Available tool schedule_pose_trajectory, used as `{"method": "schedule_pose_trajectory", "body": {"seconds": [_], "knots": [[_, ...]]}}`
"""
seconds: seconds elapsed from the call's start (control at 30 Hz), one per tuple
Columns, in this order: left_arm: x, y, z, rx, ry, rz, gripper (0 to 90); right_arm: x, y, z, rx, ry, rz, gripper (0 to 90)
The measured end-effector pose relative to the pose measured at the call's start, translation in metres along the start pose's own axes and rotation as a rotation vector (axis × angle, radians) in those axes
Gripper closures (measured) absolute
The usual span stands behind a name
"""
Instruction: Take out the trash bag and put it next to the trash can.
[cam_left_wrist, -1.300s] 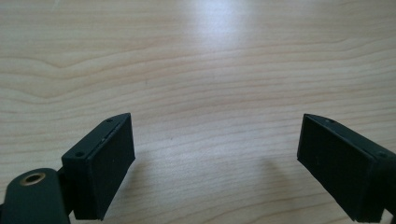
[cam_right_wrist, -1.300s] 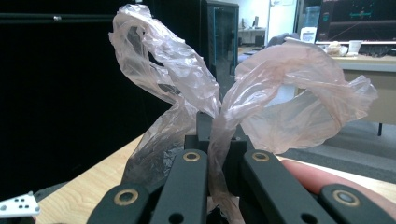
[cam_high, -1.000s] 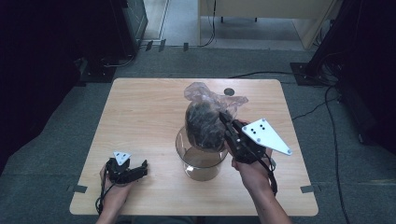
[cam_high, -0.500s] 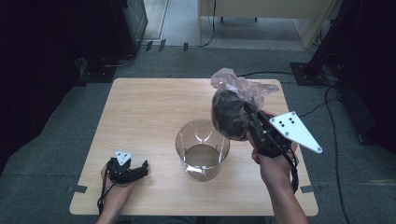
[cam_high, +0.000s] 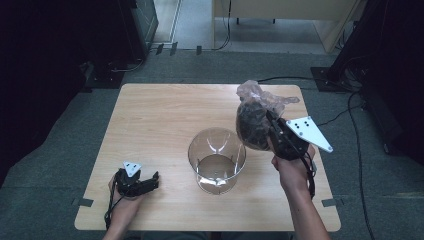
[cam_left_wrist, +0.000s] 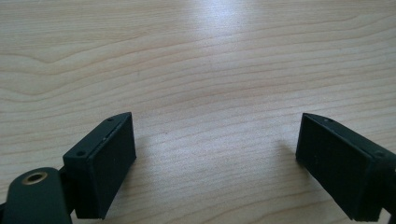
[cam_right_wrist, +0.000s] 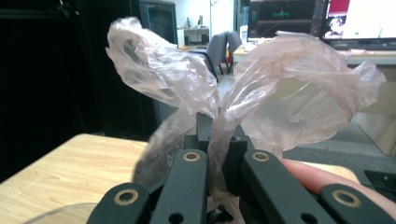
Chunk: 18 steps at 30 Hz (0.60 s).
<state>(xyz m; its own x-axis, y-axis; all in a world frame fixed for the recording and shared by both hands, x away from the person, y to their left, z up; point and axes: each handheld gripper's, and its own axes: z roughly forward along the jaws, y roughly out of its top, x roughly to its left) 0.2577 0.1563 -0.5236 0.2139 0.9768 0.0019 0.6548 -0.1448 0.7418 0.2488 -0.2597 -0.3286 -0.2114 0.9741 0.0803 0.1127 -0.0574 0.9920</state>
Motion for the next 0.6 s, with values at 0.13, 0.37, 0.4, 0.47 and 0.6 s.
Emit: {"method": "schedule_pose_trajectory", "body": {"seconds": [0.13,0.37,0.4,0.47,0.6], "knots": [[0.000,0.000,0.000,-0.001,-0.001,0.001,11.4,-0.004,-0.018,0.020,0.025,-0.022,0.009,90.0],[0.000,0.000,0.000,-0.001,-0.006,0.005,11.4,-0.012,-0.034,0.049,0.028,-0.101,0.045,90.0],[0.000,0.000,0.000,-0.002,-0.006,0.005,11.4,-0.012,-0.034,0.051,0.018,-0.113,0.039,90.0],[0.000,0.000,0.000,0.000,-0.007,0.007,11.4,-0.013,-0.036,0.054,0.009,-0.128,0.026,90.0],[0.000,0.000,0.000,0.000,-0.009,0.010,11.4,-0.015,-0.040,0.058,0.019,-0.140,0.037,90.0]]}}
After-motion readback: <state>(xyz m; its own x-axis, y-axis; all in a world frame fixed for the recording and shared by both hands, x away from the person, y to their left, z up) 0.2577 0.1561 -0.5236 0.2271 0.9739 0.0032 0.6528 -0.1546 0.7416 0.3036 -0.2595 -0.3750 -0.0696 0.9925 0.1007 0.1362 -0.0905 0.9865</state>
